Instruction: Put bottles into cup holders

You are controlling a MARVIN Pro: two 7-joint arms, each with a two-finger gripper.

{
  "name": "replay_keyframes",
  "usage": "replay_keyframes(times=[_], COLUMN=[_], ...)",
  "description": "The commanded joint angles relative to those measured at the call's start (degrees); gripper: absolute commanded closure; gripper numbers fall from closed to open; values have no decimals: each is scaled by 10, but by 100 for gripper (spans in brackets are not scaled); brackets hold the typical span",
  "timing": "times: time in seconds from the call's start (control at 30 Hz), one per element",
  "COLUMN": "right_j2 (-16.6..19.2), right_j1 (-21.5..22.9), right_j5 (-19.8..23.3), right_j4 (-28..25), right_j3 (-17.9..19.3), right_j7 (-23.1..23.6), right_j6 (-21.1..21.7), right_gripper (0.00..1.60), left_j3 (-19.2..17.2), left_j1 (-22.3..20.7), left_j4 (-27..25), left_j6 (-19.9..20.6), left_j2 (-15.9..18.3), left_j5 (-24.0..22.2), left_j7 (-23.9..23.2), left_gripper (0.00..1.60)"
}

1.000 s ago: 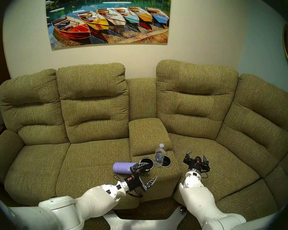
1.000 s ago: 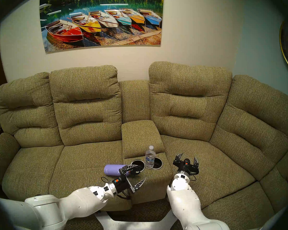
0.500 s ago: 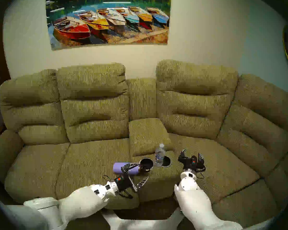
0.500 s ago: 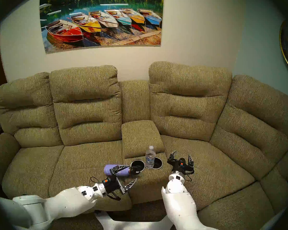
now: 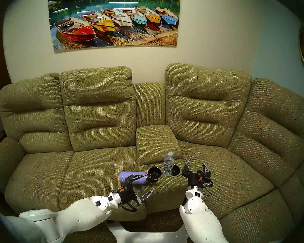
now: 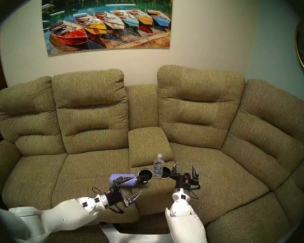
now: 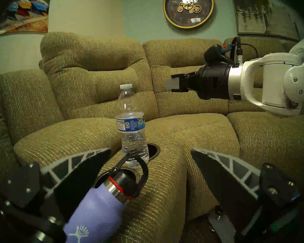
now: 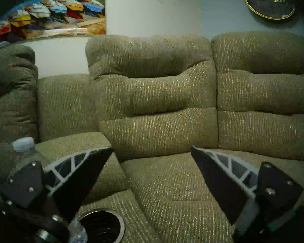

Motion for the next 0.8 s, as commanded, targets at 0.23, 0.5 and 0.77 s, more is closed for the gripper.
replay_keyframes(times=[0.23, 0.5, 0.77], right_j2=[54, 100, 108], right_j1=[-61, -58, 1], right_j5=[54, 83, 86], right_j4=[-124, -184, -150], right_j3=[-139, -227, -293], right_j7=[-36, -119, -195], right_j6=[41, 110, 118], right_gripper=[0, 0, 0], left_j3=[-6, -5, -7], left_j1=[8, 15, 19], left_j4=[-62, -95, -111], left_j6=[29, 54, 68], left_j2=[26, 42, 49], left_j5=[0, 10, 20], left_j7=[18, 41, 55], left_gripper=[0, 0, 0])
